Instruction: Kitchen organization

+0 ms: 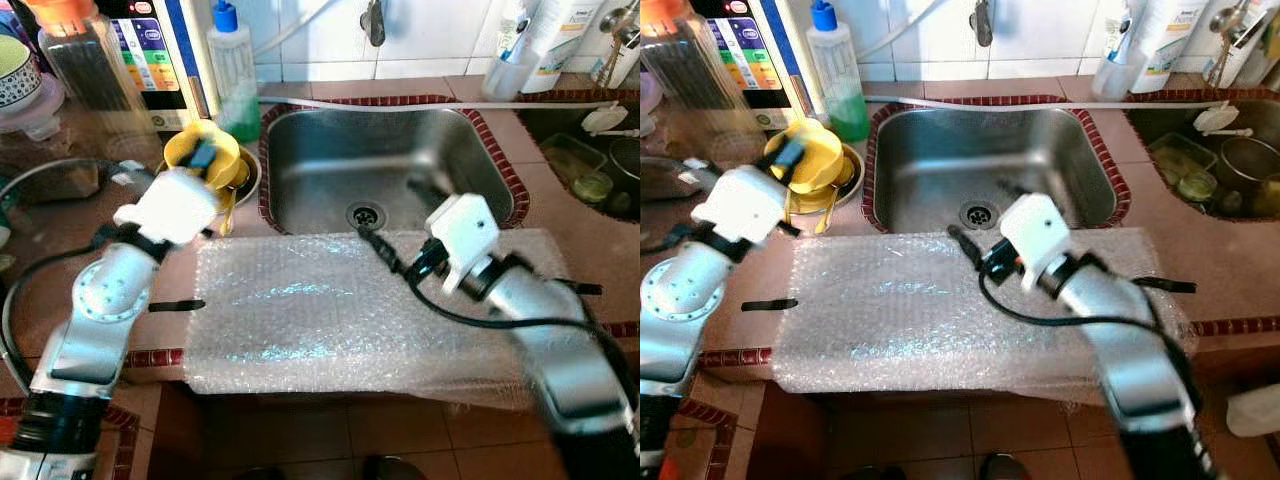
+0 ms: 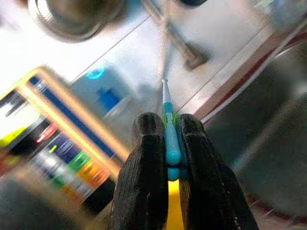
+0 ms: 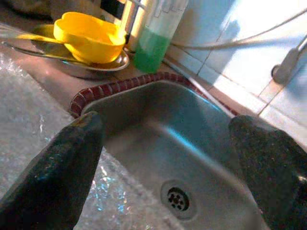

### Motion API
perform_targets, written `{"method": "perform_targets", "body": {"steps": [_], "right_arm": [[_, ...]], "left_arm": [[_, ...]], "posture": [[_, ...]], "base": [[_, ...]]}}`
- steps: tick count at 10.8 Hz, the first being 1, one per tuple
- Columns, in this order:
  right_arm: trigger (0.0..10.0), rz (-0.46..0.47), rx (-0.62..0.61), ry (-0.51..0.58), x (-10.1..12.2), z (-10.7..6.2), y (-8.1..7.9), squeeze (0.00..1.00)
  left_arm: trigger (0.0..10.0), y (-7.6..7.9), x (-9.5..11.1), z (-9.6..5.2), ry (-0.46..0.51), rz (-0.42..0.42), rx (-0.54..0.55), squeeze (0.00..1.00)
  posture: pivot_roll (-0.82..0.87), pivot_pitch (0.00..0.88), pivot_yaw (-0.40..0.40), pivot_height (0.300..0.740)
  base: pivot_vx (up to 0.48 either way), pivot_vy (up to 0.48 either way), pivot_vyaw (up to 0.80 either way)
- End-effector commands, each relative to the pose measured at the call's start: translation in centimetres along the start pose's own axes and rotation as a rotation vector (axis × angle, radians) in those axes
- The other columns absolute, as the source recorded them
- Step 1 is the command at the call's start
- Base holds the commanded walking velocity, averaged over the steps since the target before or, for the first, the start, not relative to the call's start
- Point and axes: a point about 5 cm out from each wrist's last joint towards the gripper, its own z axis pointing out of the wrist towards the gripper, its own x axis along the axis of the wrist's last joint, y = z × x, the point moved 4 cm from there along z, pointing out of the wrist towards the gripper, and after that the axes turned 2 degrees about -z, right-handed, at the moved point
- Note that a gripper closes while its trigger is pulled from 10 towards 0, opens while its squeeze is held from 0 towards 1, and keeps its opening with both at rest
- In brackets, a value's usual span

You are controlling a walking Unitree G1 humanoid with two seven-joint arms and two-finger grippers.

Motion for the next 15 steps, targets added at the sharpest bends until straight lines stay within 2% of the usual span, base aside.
{"method": "perform_targets", "body": {"steps": [1,2,4,5,7,10,13,15], "right_arm": [[10.0,-0.051,0.026,0.005,0.1,0.2,0.0,0.00],[10.0,-0.066,0.030,0.005,0.1,0.3,0.1,0.00],[10.0,-0.252,0.082,0.013,0.2,1.1,0.4,0.00],[10.0,-0.298,0.082,0.015,0.2,1.4,1.0,0.00],[10.0,-0.314,0.086,0.018,0.1,1.7,1.5,0.00],[10.0,-0.369,0.095,0.038,0.1,2.2,1.7,0.00],[10.0,-0.399,0.112,0.047,0.0,2.6,1.6,0.00],[10.0,-0.476,0.163,0.011,-1.2,3.9,1.5,0.00]], "left_arm": [[0.0,0.9,0.6,0.0,0.012,0.006,-0.065,0.00],[0.0,1.1,0.8,0.1,0.016,0.006,-0.079,0.00],[0.0,4.4,2.1,0.6,0.052,-0.012,-0.228,0.00],[0.0,6.2,2.9,0.6,0.081,-0.023,-0.312,0.00],[0.0,8.0,4.5,0.8,0.140,-0.042,-0.368,0.00],[0.0,9.0,5.2,1.2,0.165,-0.042,-0.414,0.00],[0.0,9.2,5.5,1.5,0.181,-0.043,-0.416,0.00],[0.0,9.8,6.9,2.1,0.248,-0.049,-0.420,0.00]], "posture": [[-0.17,0.172,0.016,0.740],[-0.17,0.172,0.016,0.740],[-0.17,0.168,0.021,0.740],[-0.17,0.167,0.022,0.740],[-0.17,0.165,0.021,0.740],[-0.17,0.160,0.024,0.740],[-0.17,0.160,0.022,0.740],[-0.17,0.158,0.023,0.740]], "base": [[0.000,0.000,0.00],[0.000,0.000,0.00],[0.000,0.000,0.00],[0.000,0.000,0.00],[0.000,0.000,0.00],[0.000,0.000,0.00],[0.000,0.000,0.00],[0.000,0.000,0.00]]}}
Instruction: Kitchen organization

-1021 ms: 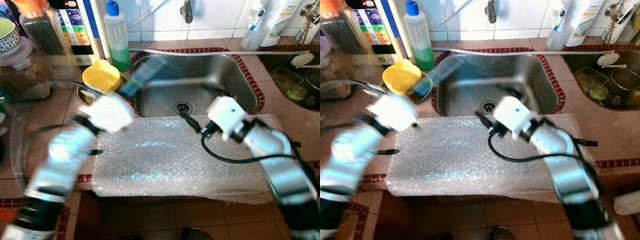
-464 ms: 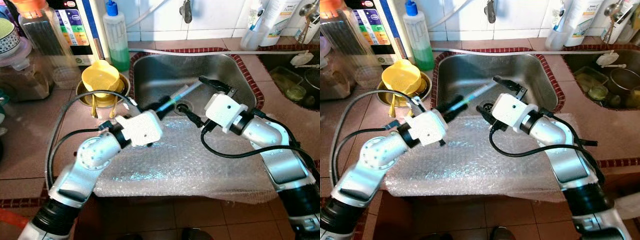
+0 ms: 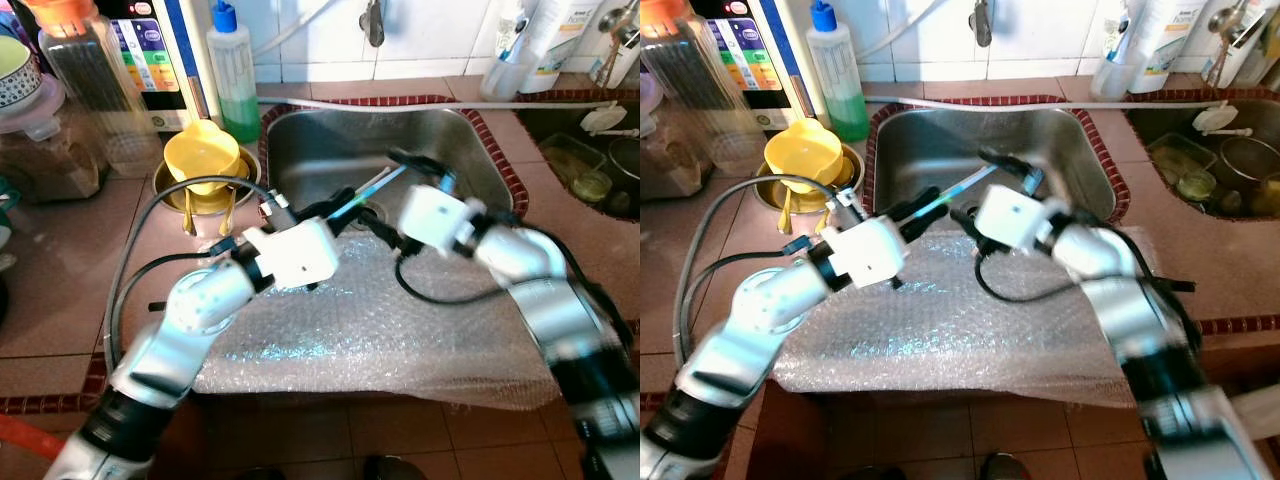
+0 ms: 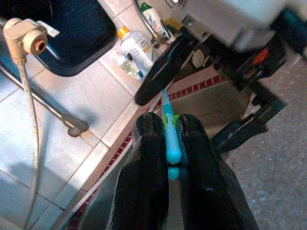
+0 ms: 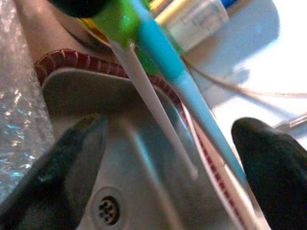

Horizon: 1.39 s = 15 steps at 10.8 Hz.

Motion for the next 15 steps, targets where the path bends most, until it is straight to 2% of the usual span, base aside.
{"method": "perform_targets", "body": {"steps": [1,2,3,5,6,7,11,12,13,15], "right_arm": [[9.8,-0.050,0.050,0.003,-0.1,0.9,-0.8,0.00],[6.1,-0.068,0.061,0.003,-0.2,1.2,-0.9,0.00],[0.0,-0.104,0.075,0.018,-0.2,2.0,-0.7,0.00],[0.0,-0.097,0.089,0.042,0.0,2.4,-1.0,0.00],[0.0,-0.084,0.098,0.055,0.3,2.4,-1.4,0.00],[0.0,-0.067,0.112,0.093,1.0,2.4,-1.9,0.00],[0.0,-0.046,0.126,0.111,1.4,2.3,-2.3,0.00],[0.0,-0.038,0.140,0.111,1.5,2.2,-2.4,0.00],[0.0,-0.032,0.163,0.107,1.5,2.1,-2.7,0.00],[0.0,-0.023,0.219,0.075,0.9,1.4,-3.7,0.00]], "left_arm": [[0.0,0.8,1.4,0.8,0.067,0.029,-0.041,0.00],[0.0,1.0,1.5,1.0,0.071,0.026,-0.044,0.00],[0.0,1.5,1.4,1.2,0.073,0.019,-0.051,0.00],[0.1,2.1,0.8,1.2,0.056,0.009,-0.050,0.00],[1.5,2.4,0.3,1.1,0.039,0.006,-0.048,0.00],[3.7,2.4,-0.4,0.9,0.012,0.003,-0.030,0.00],[4.8,1.8,-1.4,1.0,-0.026,0.026,0.008,0.00],[6.0,1.7,-1.6,0.9,-0.029,0.029,0.011,0.00],[8.4,1.6,-1.8,0.8,-0.039,0.035,0.015,0.00],[10.0,1.5,-2.1,0.6,-0.057,0.046,0.022,0.00]], "posture": [[-0.18,0.158,0.027,0.740],[-0.18,0.158,0.028,0.740],[-0.17,0.160,0.027,0.740],[-0.17,0.165,0.022,0.740],[-0.17,0.168,0.022,0.740],[-0.17,0.171,0.025,0.740],[-0.17,0.175,0.030,0.740],[-0.17,0.176,0.031,0.740],[-0.17,0.177,0.031,0.740],[-0.16,0.179,0.033,0.740]], "base": [[0.000,0.000,0.00],[0.000,0.000,0.00],[0.000,0.000,0.00],[0.000,0.000,0.00],[0.000,0.000,0.00],[0.000,0.000,0.00],[0.000,0.000,0.00],[0.000,0.000,0.00],[0.000,0.000,0.00],[0.000,0.000,0.00]]}}
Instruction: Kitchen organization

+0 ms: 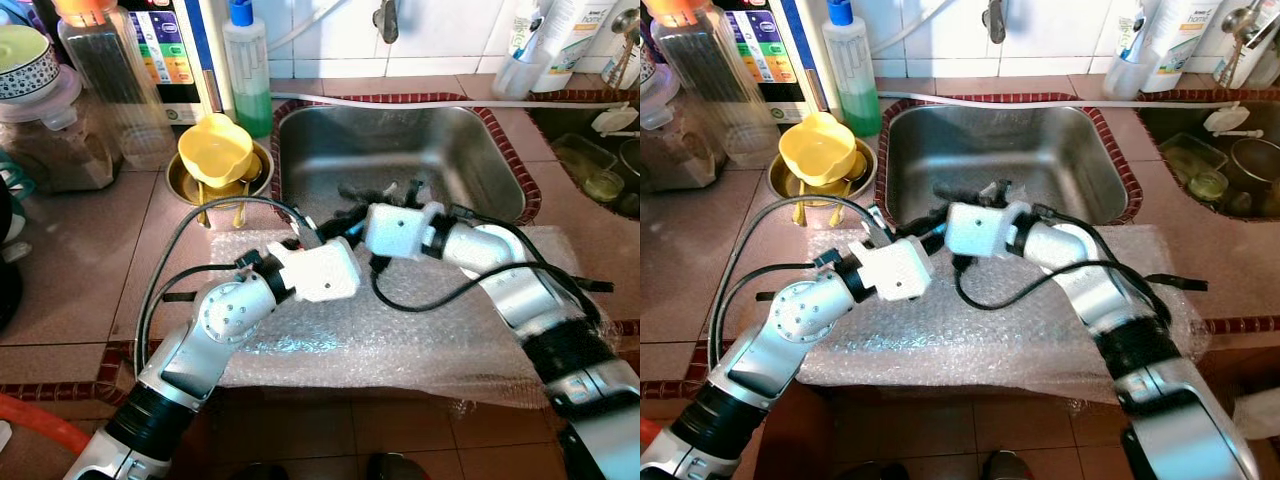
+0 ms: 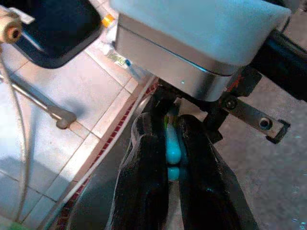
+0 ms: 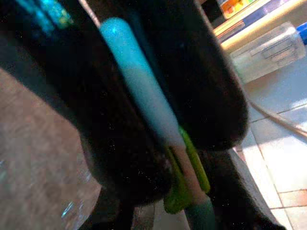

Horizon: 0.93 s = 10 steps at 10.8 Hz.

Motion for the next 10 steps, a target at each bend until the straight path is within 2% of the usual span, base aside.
{"method": "perform_targets", "body": {"steps": [1,4,5,7,10], "right_arm": [[0.0,0.017,0.028,0.002,-0.1,-0.2,-1.0,0.00],[0.0,0.029,-0.016,-0.065,-1.6,-1.3,-0.4,0.00],[0.0,0.023,-0.034,-0.090,-2.3,-1.8,-0.1,0.00],[0.0,-0.002,-0.074,-0.106,-2.5,-1.8,0.7,0.00],[0.0,-0.024,-0.143,-0.072,-1.8,-1.9,2.3,0.00]], "left_arm": [[10.0,-1.4,-0.7,-0.4,-0.030,-0.003,0.071,0.00],[10.0,-3.4,-1.1,-1.2,-0.047,0.015,0.162,0.00],[10.0,-3.5,-1.2,-1.4,-0.042,-0.025,0.171,1.00],[10.0,-3.2,-1.0,-1.3,-0.022,-0.051,0.169,1.00],[10.0,-3.5,-1.0,-1.5,-0.012,-0.035,0.175,1.00]], "posture": [[-0.16,0.180,0.033,0.740],[-0.15,0.178,0.045,0.740],[-0.14,0.176,0.048,0.740],[-0.14,0.171,0.047,0.740],[-0.14,0.168,0.046,0.740]], "base": [[0.000,0.000,0.00],[0.000,0.000,0.00],[0.000,0.000,0.00],[0.000,0.000,0.00],[0.000,0.000,0.00]]}}
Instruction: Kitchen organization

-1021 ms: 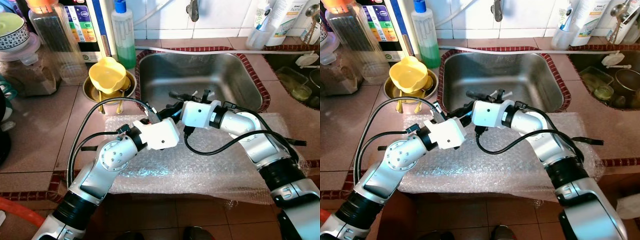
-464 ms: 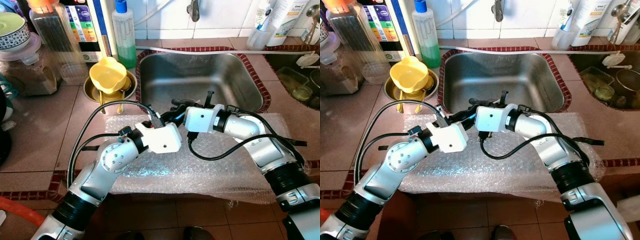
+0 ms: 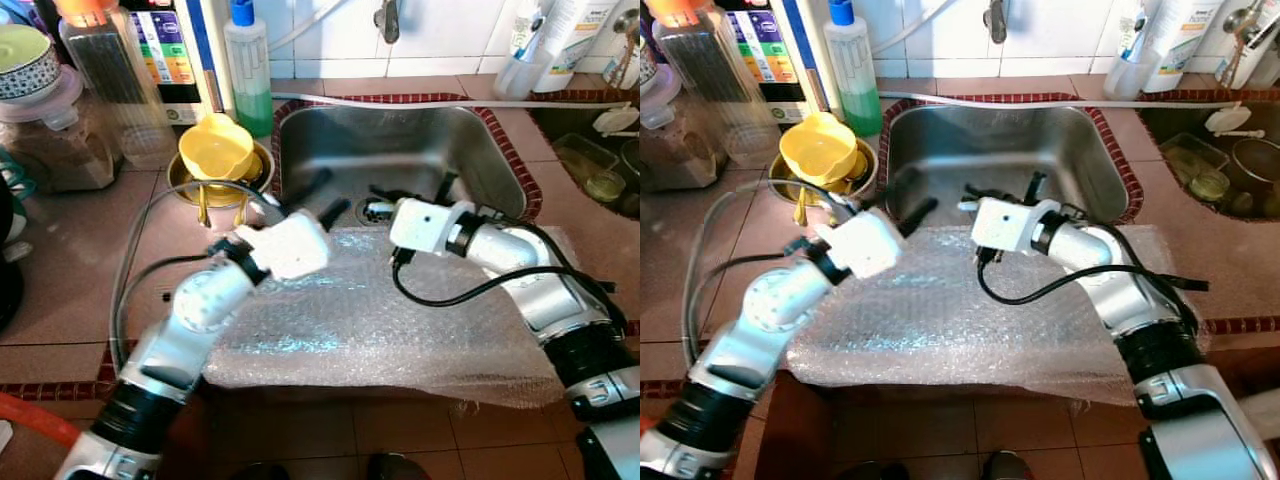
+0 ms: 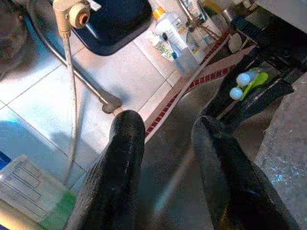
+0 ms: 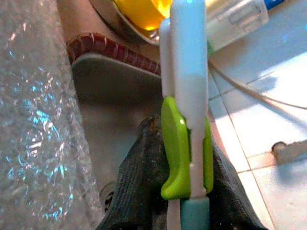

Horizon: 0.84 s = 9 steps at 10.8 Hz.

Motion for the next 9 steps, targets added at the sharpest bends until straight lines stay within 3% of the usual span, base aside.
{"method": "perform_targets", "body": {"steps": [1,3,5,7,8,9], "right_arm": [[0.0,-0.011,-0.022,0.010,0.2,-0.1,0.9,0.00],[0.0,-0.042,-0.040,-0.018,-0.8,-0.8,1.1,0.00],[0.0,-0.058,-0.115,-0.083,-2.8,-2.2,2.6,0.00],[0.0,-0.069,-0.258,-0.187,-5.5,-4.5,5.3,0.00],[0.0,-0.060,-0.298,-0.201,-5.8,-4.8,5.9,0.00],[0.0,0.011,-0.406,-0.235,-6.8,-5.5,7.6,0.00]], "left_arm": [[10.0,0.0,-0.4,-0.2,-0.007,0.005,-0.006,1.00],[10.0,-1.0,-1.5,-0.8,-0.044,0.019,0.016,1.00],[10.0,-1.9,-2.1,-1.5,-0.070,-0.030,0.053,1.00],[10.0,-1.4,-2.5,-2.4,-0.089,-0.198,0.074,1.00],[10.0,-1.3,-2.5,-2.5,-0.091,-0.244,0.081,1.00],[10.0,0.2,-2.3,-2.3,-0.119,-0.361,0.000,1.00]], "posture": [[-0.14,0.166,0.047,0.740],[-0.13,0.164,0.050,0.740],[-0.13,0.170,0.054,0.740],[-0.13,0.171,0.058,0.740],[-0.13,0.170,0.059,0.740],[-0.12,0.169,0.059,0.740]], "base": [[0.000,0.000,0.00],[0.000,0.000,0.00],[0.000,0.000,0.00],[0.000,0.000,0.00],[0.000,0.000,0.00],[0.000,0.000,0.00]]}}
